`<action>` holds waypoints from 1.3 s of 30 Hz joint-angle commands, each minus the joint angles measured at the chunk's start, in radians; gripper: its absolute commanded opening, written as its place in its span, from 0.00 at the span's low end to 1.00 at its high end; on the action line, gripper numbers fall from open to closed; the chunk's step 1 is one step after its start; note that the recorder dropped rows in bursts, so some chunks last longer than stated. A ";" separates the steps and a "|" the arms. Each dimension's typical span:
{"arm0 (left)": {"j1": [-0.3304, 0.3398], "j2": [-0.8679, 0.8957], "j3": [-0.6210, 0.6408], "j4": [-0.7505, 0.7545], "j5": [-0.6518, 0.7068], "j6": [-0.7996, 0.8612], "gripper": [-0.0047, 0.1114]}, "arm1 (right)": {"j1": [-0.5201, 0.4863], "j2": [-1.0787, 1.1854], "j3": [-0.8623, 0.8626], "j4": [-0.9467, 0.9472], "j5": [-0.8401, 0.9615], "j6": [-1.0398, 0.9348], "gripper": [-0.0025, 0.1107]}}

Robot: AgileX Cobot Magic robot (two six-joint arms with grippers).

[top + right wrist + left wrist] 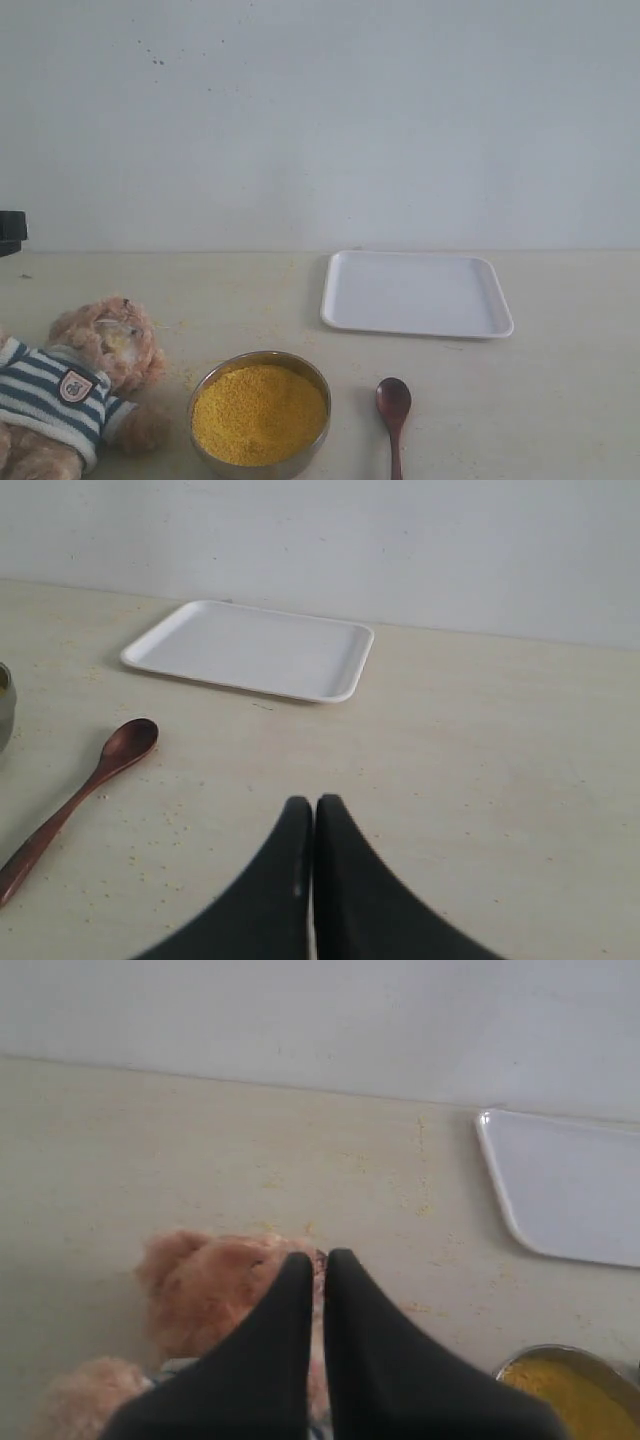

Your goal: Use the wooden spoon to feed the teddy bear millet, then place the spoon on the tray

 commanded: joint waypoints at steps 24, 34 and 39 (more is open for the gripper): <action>0.216 0.248 -0.302 0.973 0.736 -0.705 0.51 | -0.001 -0.005 0.000 0.004 -0.036 -0.003 0.02; 0.216 0.248 -0.188 0.914 0.716 -0.772 0.97 | -0.001 -0.005 0.000 0.004 -0.036 -0.003 0.02; 0.215 0.256 -0.141 0.778 0.663 -0.657 0.97 | -0.001 -0.005 0.000 0.004 -0.036 -0.003 0.02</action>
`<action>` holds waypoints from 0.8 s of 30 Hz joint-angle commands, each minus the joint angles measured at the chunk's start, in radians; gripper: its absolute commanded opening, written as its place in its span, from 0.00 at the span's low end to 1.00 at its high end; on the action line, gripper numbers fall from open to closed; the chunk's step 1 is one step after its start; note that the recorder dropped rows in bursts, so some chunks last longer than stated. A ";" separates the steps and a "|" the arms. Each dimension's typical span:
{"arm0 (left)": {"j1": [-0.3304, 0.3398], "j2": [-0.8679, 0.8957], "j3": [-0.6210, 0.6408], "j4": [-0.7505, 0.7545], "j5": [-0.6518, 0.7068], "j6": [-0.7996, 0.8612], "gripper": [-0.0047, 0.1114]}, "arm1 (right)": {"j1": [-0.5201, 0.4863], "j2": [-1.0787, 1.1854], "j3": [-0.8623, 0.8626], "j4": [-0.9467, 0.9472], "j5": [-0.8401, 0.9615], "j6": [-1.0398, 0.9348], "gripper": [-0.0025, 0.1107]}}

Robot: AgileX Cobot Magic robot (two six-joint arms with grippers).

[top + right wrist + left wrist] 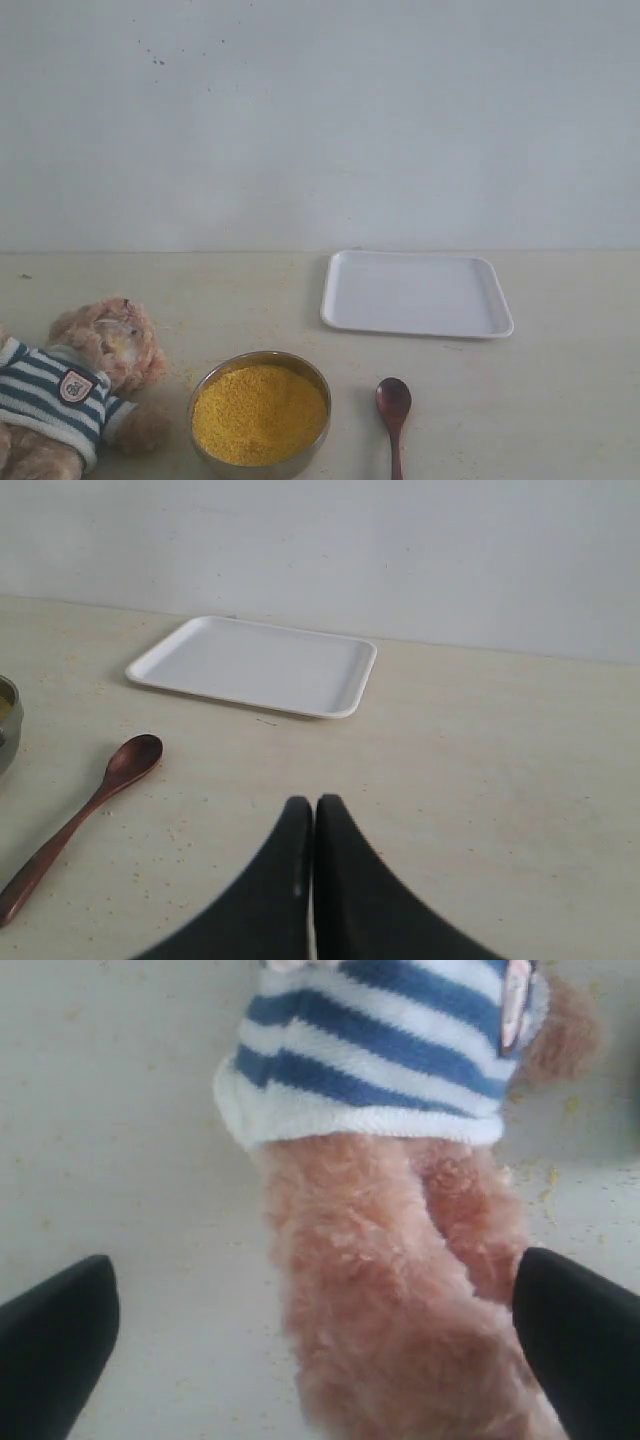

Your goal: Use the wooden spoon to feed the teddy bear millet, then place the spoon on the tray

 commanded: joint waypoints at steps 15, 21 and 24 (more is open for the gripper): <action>0.001 0.295 0.111 -0.652 -0.378 0.634 0.97 | -0.001 -0.005 0.000 0.002 -0.008 -0.003 0.02; -0.001 0.415 0.053 -0.671 -0.377 0.658 0.87 | -0.001 -0.005 0.000 0.002 -0.008 -0.003 0.02; -0.001 0.469 0.031 -0.618 -0.310 0.665 0.23 | -0.001 -0.005 0.000 0.002 -0.008 -0.003 0.02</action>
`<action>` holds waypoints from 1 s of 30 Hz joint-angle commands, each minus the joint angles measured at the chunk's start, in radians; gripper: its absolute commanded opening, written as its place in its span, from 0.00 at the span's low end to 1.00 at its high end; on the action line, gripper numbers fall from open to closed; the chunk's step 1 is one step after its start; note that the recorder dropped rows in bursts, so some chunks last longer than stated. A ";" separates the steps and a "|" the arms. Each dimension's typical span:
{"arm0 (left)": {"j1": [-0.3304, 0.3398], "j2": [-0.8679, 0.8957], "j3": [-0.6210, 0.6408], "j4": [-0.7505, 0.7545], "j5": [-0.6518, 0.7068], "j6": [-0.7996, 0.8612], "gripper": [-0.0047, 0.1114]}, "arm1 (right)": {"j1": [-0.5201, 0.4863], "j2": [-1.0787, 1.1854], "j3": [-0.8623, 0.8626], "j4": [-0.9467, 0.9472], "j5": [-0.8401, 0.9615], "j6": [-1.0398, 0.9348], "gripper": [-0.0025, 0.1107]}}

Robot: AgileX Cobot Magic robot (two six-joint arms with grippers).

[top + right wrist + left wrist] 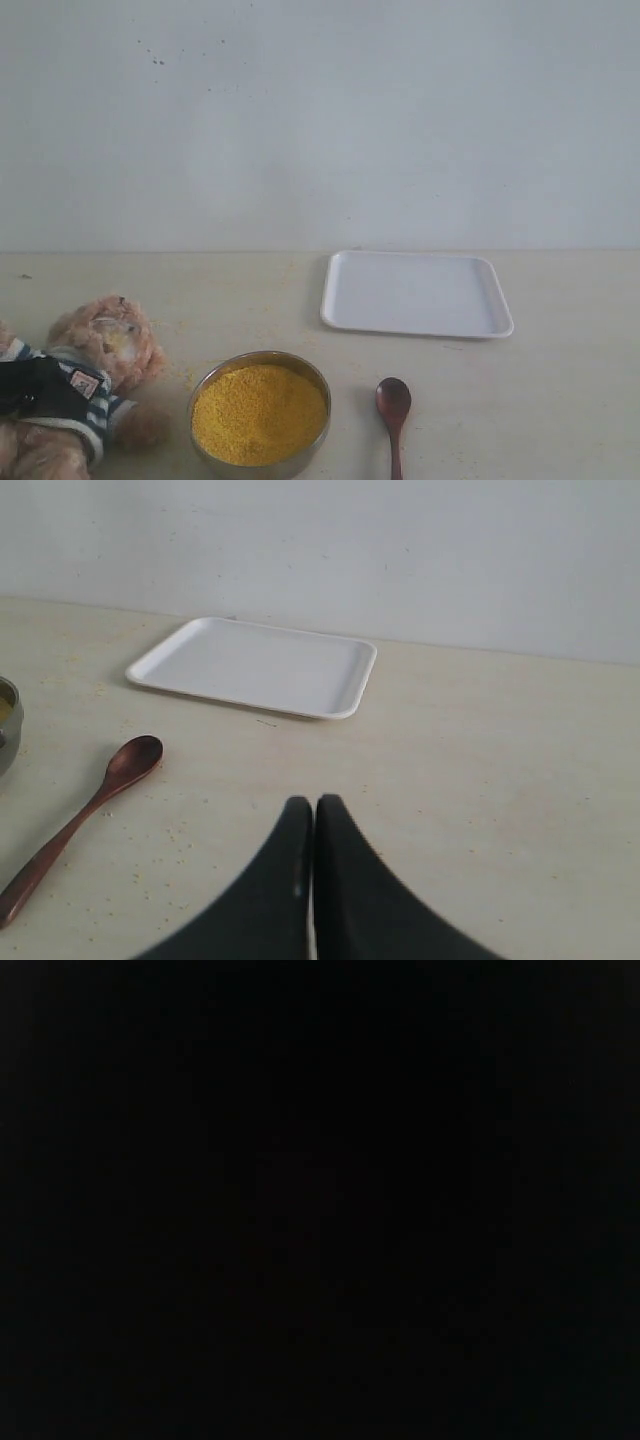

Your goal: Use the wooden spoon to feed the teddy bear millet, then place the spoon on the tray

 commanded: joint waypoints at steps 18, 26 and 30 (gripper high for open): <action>0.005 -0.188 0.003 -0.377 0.169 0.108 0.07 | -0.001 -0.005 0.000 0.002 -0.006 -0.003 0.02; 0.005 -0.040 0.003 -0.600 0.380 0.325 0.07 | -0.001 -0.005 0.000 0.059 -0.144 -0.003 0.02; 0.005 -0.040 0.003 -0.604 0.401 0.430 0.07 | -0.001 -0.005 0.000 0.079 -0.705 0.061 0.02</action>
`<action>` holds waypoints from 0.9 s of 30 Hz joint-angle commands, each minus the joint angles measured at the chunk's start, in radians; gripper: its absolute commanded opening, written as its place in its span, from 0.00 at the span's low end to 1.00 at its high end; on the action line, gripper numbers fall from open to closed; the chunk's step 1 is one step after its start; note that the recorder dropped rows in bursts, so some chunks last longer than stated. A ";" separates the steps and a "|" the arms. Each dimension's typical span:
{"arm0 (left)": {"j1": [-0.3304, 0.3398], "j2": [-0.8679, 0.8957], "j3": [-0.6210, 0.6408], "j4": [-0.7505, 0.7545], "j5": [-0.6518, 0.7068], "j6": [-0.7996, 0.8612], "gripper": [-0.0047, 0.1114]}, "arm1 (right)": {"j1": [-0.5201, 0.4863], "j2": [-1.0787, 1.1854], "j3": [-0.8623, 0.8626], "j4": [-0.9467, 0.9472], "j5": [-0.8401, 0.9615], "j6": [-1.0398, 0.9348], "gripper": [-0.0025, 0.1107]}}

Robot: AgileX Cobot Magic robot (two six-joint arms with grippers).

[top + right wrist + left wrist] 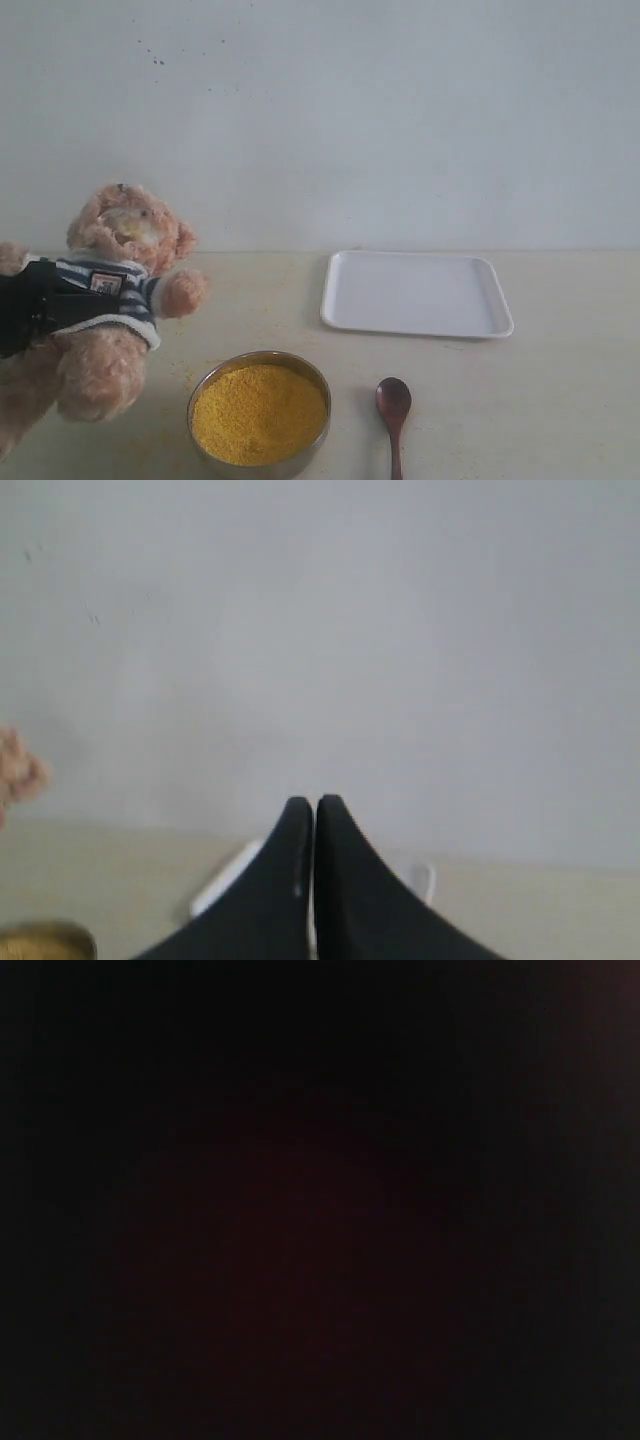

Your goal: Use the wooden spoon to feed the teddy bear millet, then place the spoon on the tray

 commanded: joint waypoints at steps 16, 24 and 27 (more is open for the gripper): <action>-0.001 -0.001 0.004 -0.118 0.166 0.174 0.07 | 0.049 1.058 -0.577 0.108 0.101 -0.051 0.02; -0.001 -0.001 0.004 -0.118 0.166 0.174 0.07 | 0.424 1.534 -0.614 0.113 0.111 -0.114 0.49; -0.001 -0.001 0.004 -0.116 0.166 0.174 0.07 | 0.424 1.663 -0.614 0.149 -0.039 -0.082 0.49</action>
